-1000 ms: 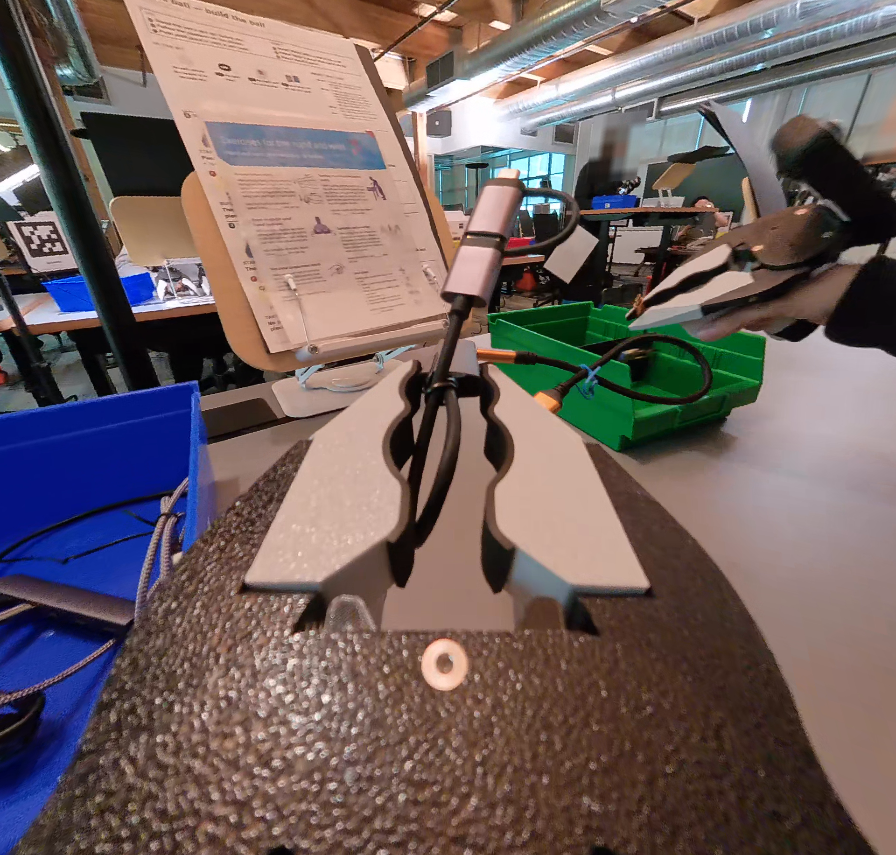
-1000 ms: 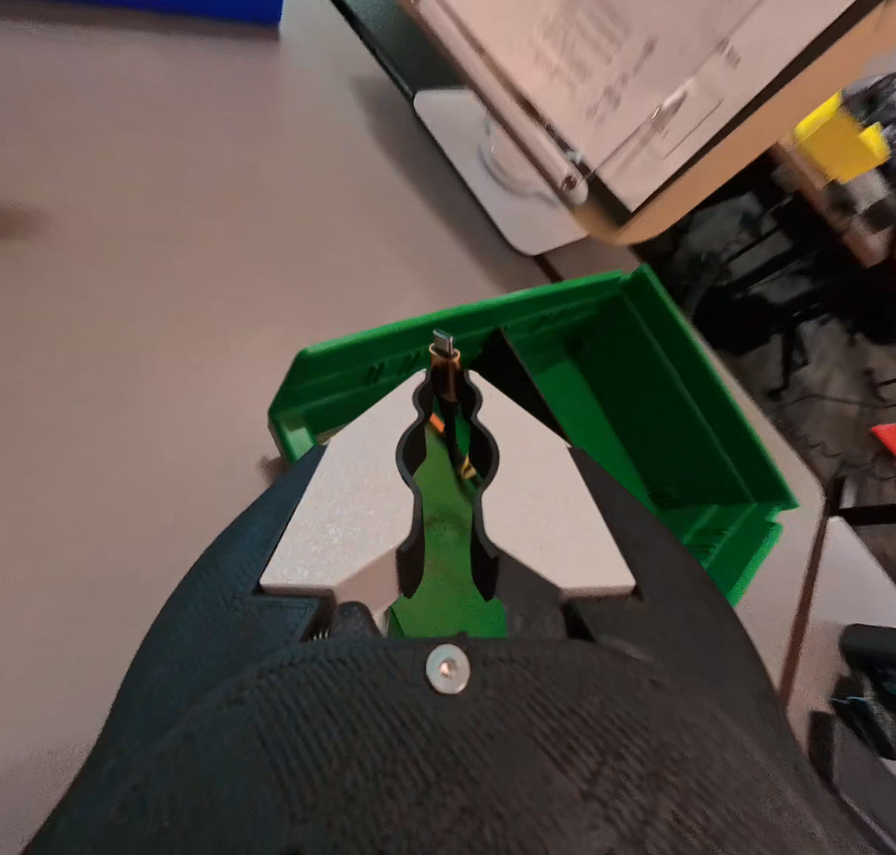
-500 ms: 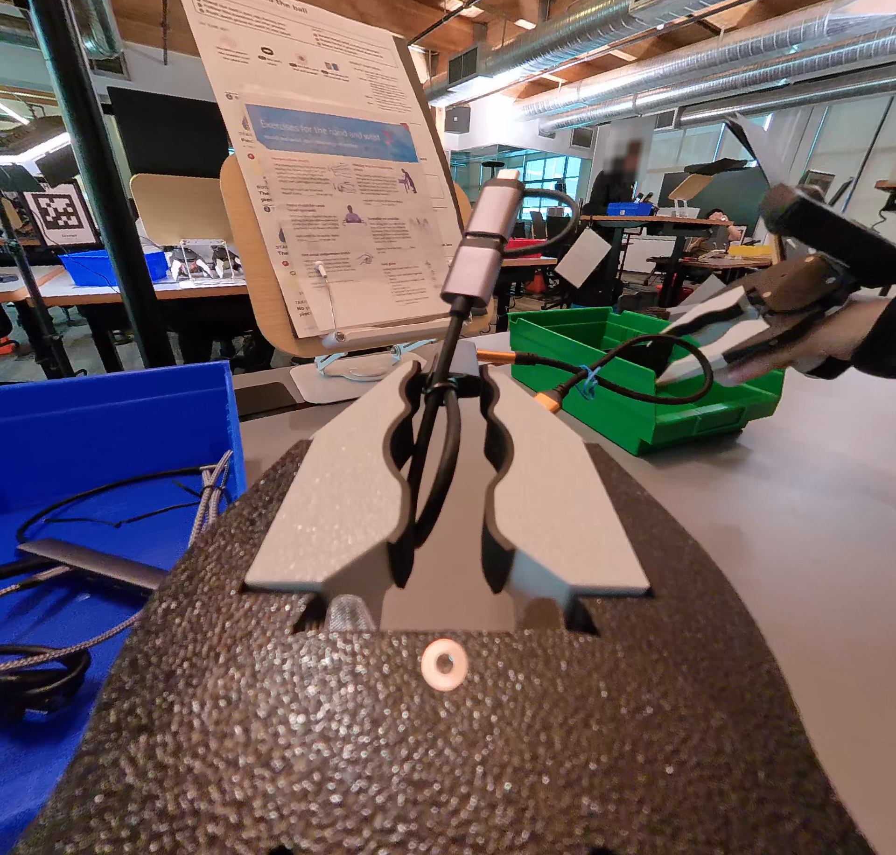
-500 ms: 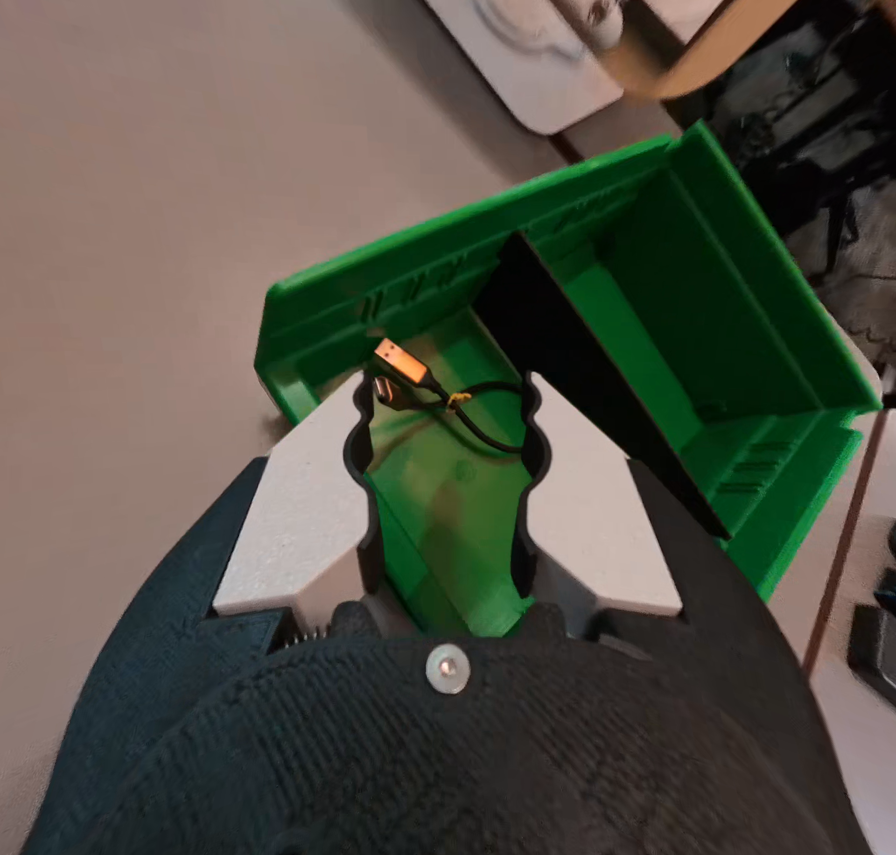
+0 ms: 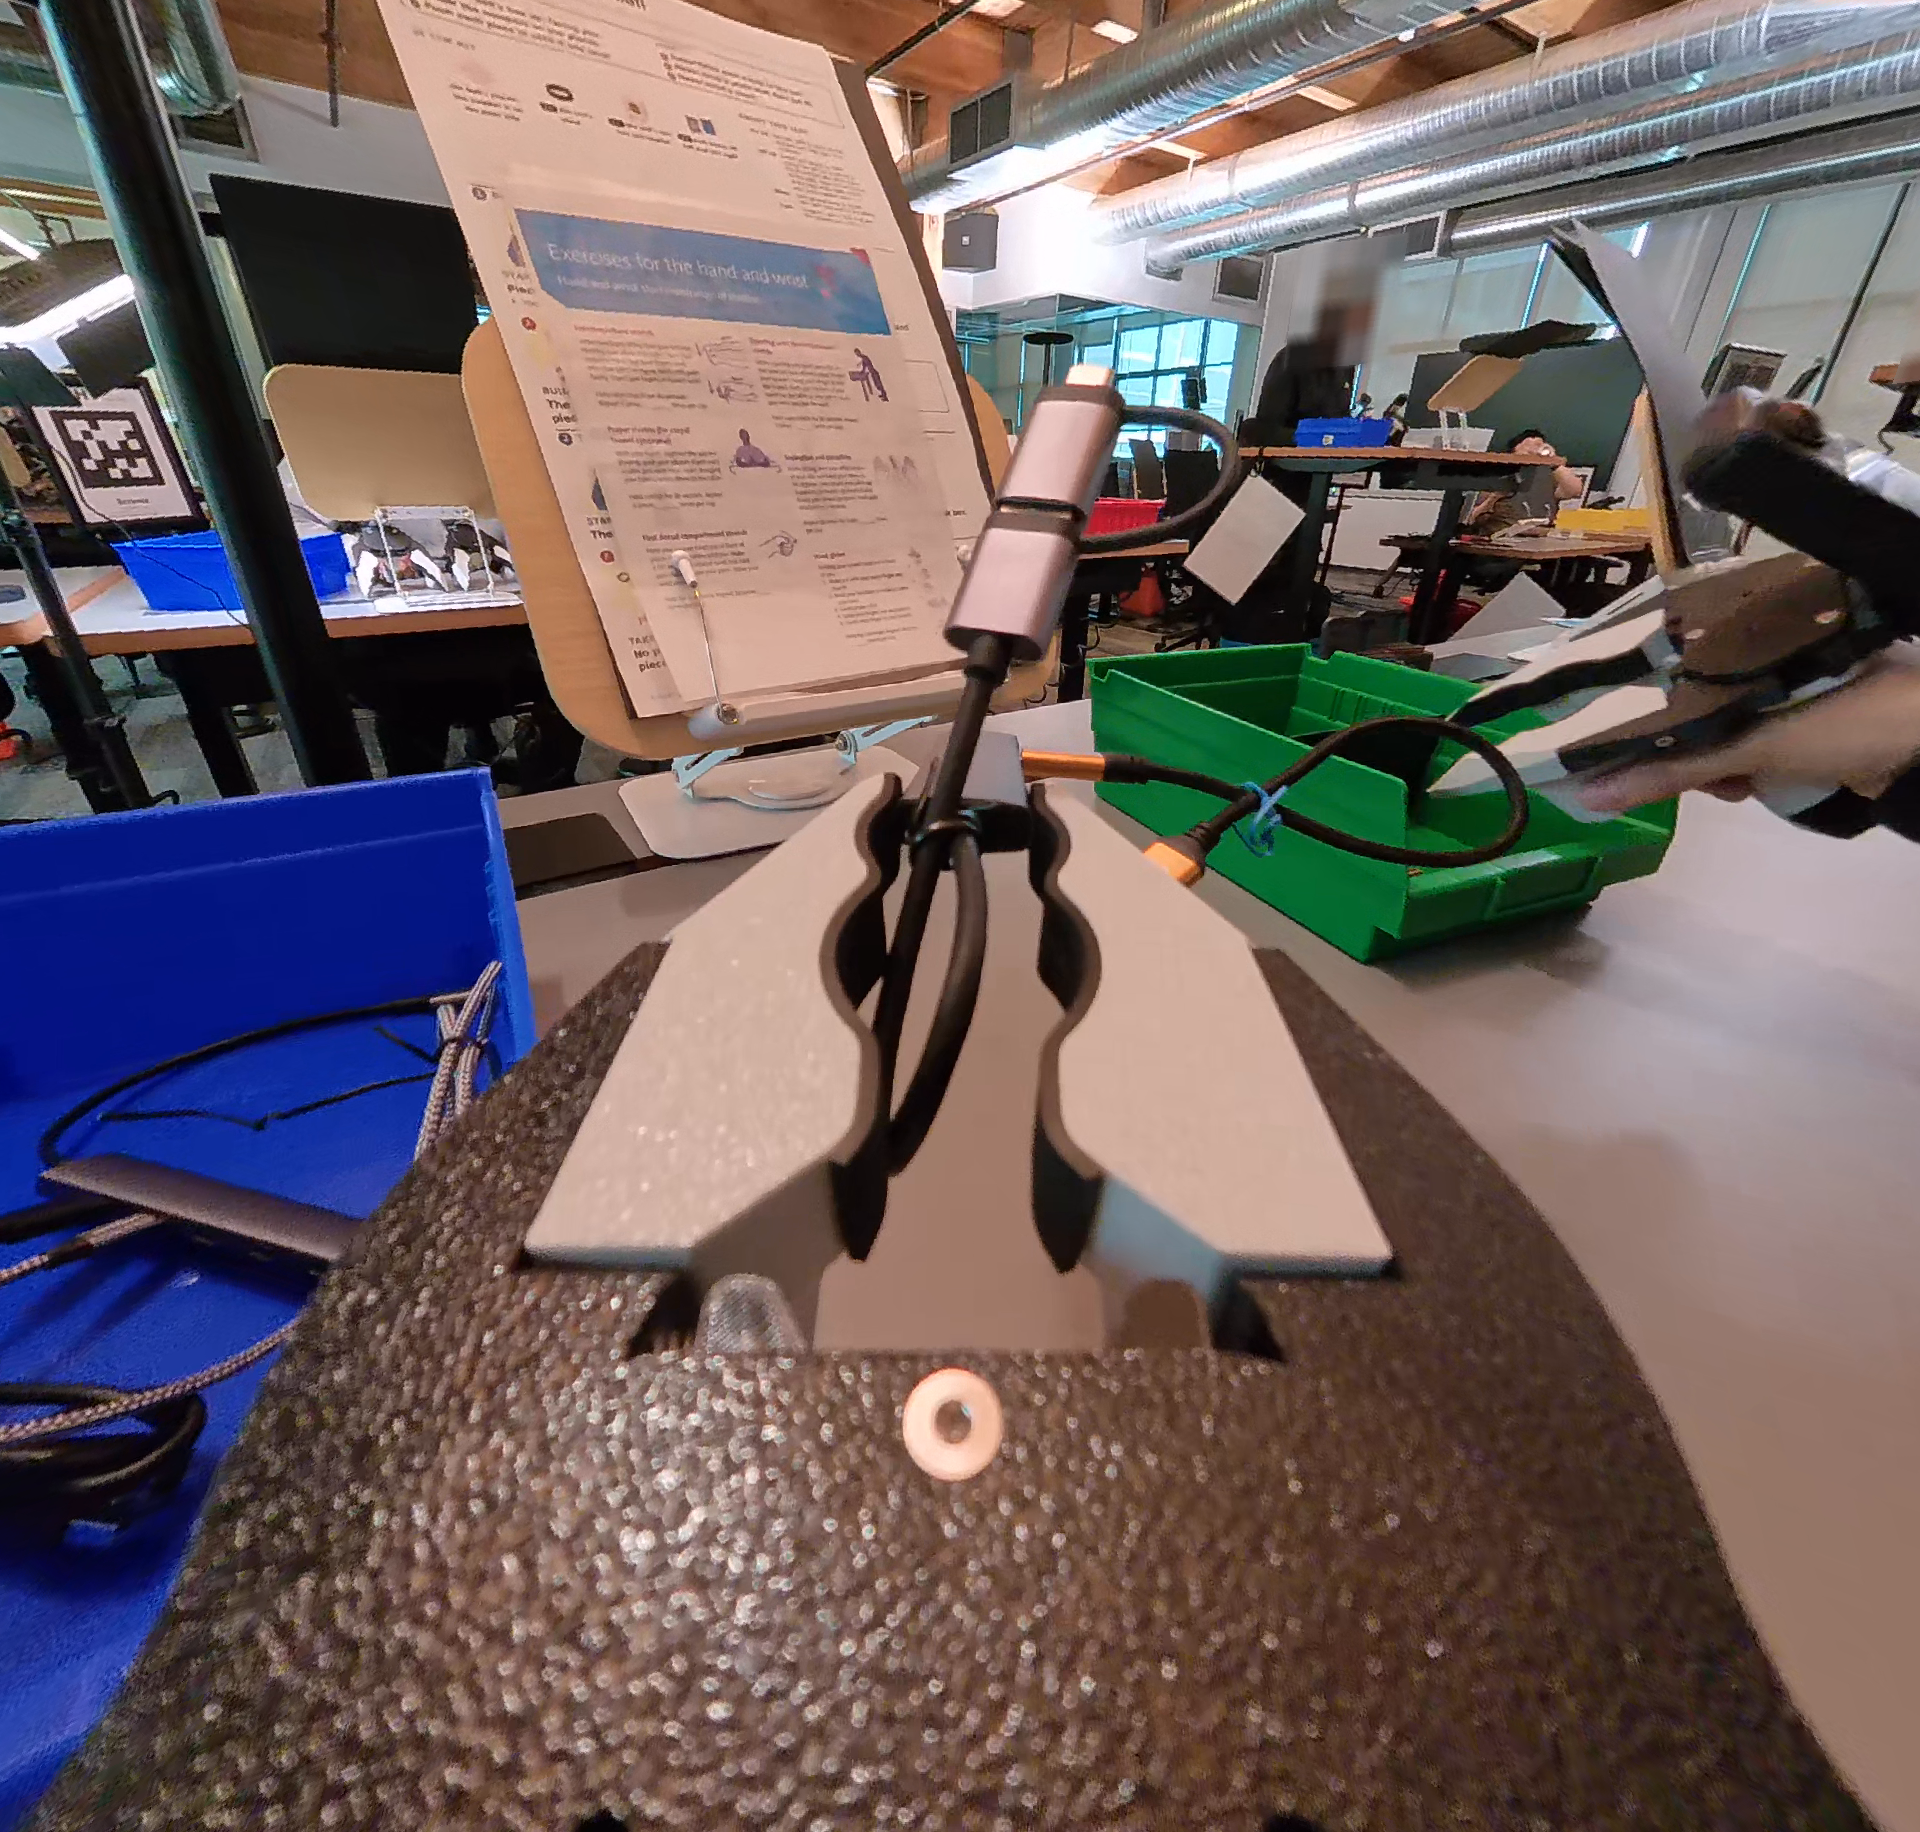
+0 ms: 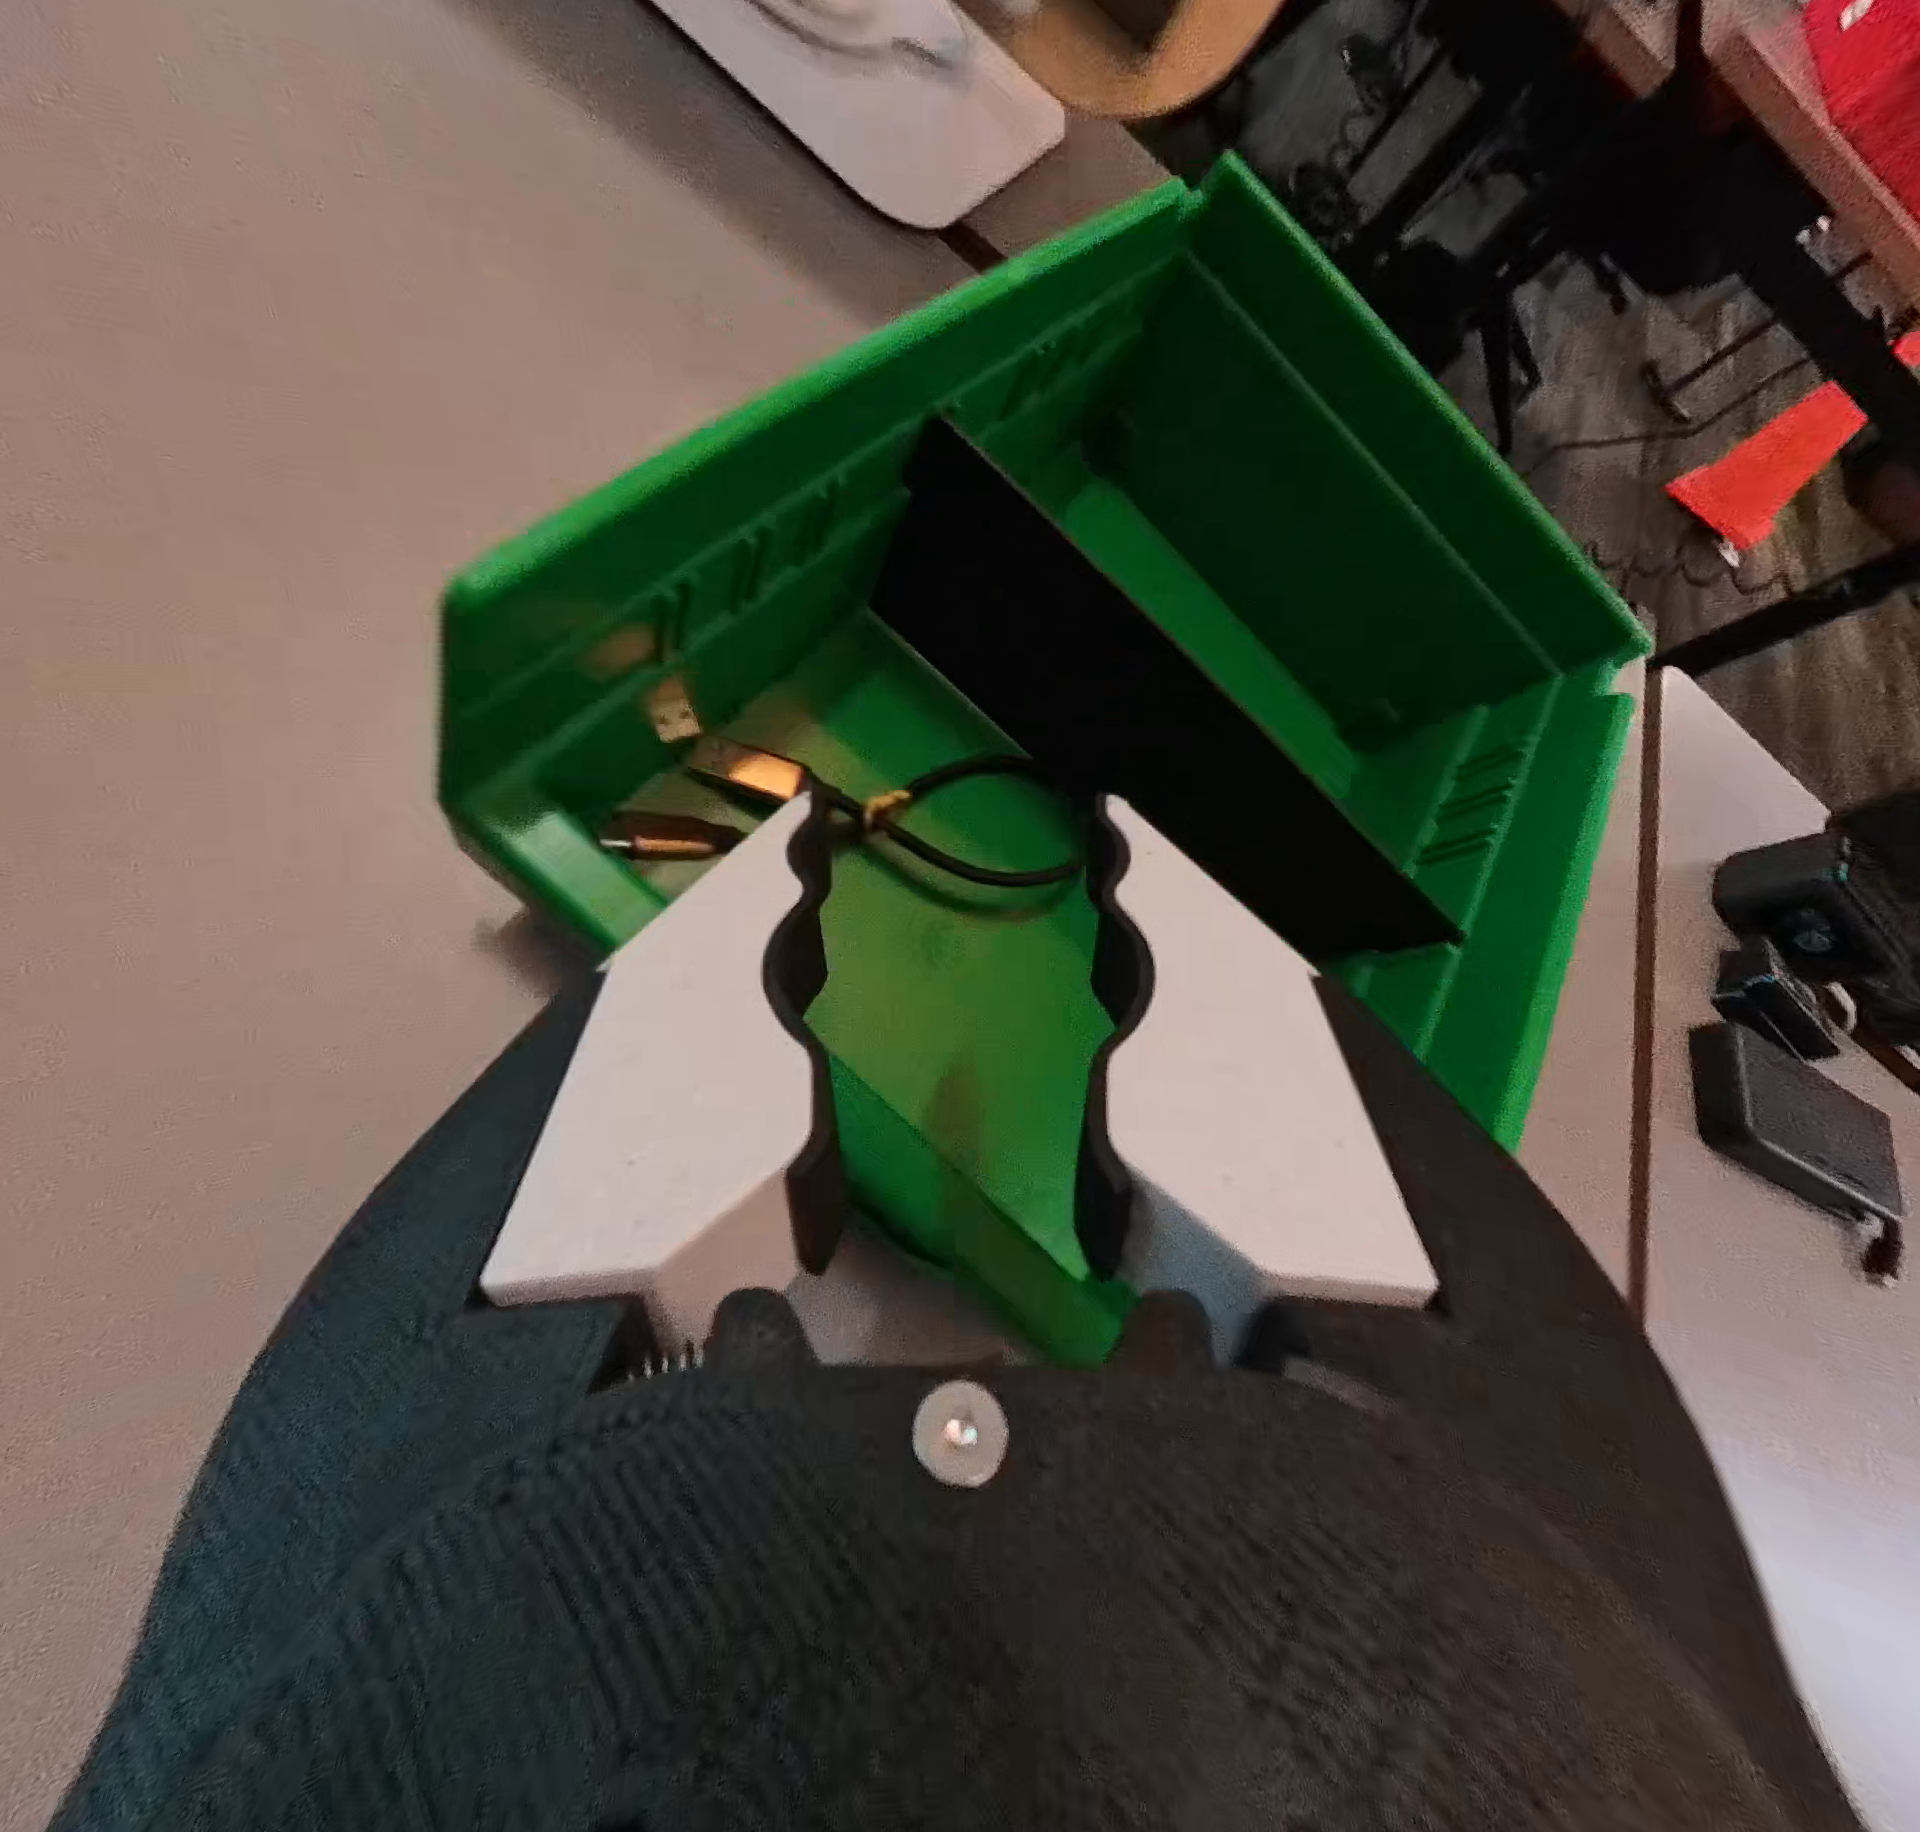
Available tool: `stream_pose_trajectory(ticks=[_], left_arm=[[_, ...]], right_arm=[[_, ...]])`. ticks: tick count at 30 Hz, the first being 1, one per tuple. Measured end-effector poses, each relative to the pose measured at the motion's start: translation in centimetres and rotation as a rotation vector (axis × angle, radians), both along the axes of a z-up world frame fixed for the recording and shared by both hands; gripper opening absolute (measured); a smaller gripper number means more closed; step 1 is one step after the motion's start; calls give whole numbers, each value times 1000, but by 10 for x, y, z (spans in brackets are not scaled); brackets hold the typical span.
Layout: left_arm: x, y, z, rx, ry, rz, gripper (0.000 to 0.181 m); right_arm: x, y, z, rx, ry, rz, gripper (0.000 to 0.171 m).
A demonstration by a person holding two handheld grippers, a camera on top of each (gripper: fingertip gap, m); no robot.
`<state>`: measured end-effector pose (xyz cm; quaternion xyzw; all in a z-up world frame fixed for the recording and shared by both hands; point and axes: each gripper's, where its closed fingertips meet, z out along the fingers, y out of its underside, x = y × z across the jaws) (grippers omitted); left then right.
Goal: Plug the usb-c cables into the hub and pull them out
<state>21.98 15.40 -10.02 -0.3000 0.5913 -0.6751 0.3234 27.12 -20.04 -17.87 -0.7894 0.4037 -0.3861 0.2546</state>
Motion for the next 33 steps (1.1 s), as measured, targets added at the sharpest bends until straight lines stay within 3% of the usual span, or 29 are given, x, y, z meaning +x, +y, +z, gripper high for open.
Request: stream_pose_trajectory(ticks=[3,5,9,13,16,21,25,29,33], left_arm=[[-1,-3,-2,-13,9,-33,22],[-4,-10,-3,-13,-4,-88,22],[-8,-21,-8,40,-27,-122,22],[-14,-33,-15,107,-82,-142,22],[-20,-41,-16,118,-143,-171,22],[-25,-44,-13,124,-198,-173,22],[-29,-51,-13,90,-206,-206,22],[-30,-56,-14,93,-208,-194,22],[-31,-57,-14,72,-203,-199,22]], right_arm=[[-18,54,19,144,-56,163,52],[-37,108,47,323,-133,331,63],[-79,190,100,625,-353,519,67],[-89,240,97,624,-394,569,71],[-68,247,71,589,-318,479,73],[-60,248,59,761,-283,434,71],[-61,258,47,810,-251,481,59],[-61,257,54,831,-349,473,31],[-59,255,53,844,-368,451,18]])
